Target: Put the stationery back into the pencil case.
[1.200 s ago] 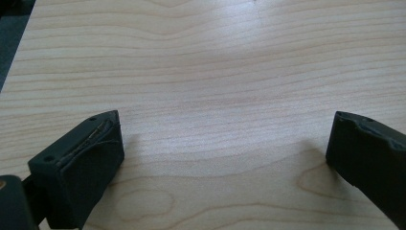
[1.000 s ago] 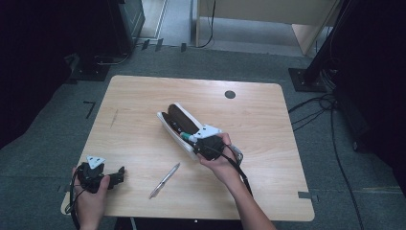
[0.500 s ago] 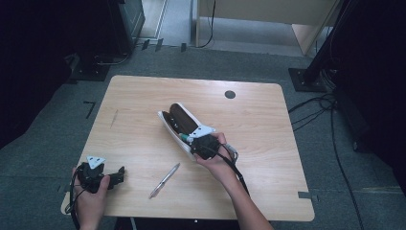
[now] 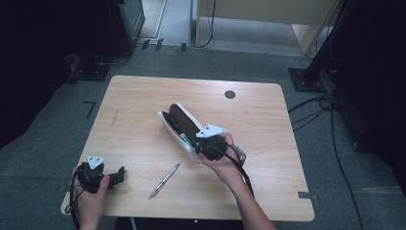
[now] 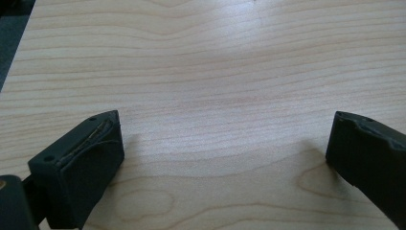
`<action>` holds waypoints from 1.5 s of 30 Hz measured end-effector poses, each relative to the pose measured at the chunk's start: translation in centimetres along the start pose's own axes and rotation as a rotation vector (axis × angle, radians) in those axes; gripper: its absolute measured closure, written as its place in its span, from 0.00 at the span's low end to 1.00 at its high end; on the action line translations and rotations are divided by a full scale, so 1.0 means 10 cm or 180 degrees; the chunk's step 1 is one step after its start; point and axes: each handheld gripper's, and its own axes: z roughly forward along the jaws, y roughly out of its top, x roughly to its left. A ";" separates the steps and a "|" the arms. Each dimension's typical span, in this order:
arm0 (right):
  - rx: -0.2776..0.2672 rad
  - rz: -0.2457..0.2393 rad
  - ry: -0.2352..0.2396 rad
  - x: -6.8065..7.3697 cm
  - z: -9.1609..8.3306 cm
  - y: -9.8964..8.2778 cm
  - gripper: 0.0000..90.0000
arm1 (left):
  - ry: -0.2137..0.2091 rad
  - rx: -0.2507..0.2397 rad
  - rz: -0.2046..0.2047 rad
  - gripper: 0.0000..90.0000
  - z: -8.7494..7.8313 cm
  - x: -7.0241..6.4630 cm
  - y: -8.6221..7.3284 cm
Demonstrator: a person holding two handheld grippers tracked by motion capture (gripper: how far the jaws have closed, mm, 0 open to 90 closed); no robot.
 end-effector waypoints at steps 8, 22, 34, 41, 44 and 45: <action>-0.0200 -0.0077 0.0112 0.14 -0.27 0.01 0.77 | -0.0002 0.0004 -0.0001 0.00 0.00 0.00 0.00; -0.0166 -0.0162 0.0462 0.41 -0.25 -0.26 0.77 | -0.0001 0.0006 0.0005 0.00 0.00 0.00 0.00; -0.0066 -0.0191 0.0788 0.50 0.12 -0.44 0.67 | -0.0009 0.0008 0.0009 0.00 0.00 0.00 0.00; -0.0097 -0.0378 0.0946 0.56 0.29 -0.50 0.56 | -0.0013 0.0009 0.0015 0.00 0.00 0.00 0.00; -0.0113 -0.0408 0.0939 0.56 0.34 -0.51 0.54 | -0.0015 0.0010 0.0017 0.00 0.00 0.00 0.00; -0.0116 -0.0401 0.0931 0.56 0.35 -0.52 0.53 | -0.0014 0.0009 0.0017 0.00 0.00 0.00 0.00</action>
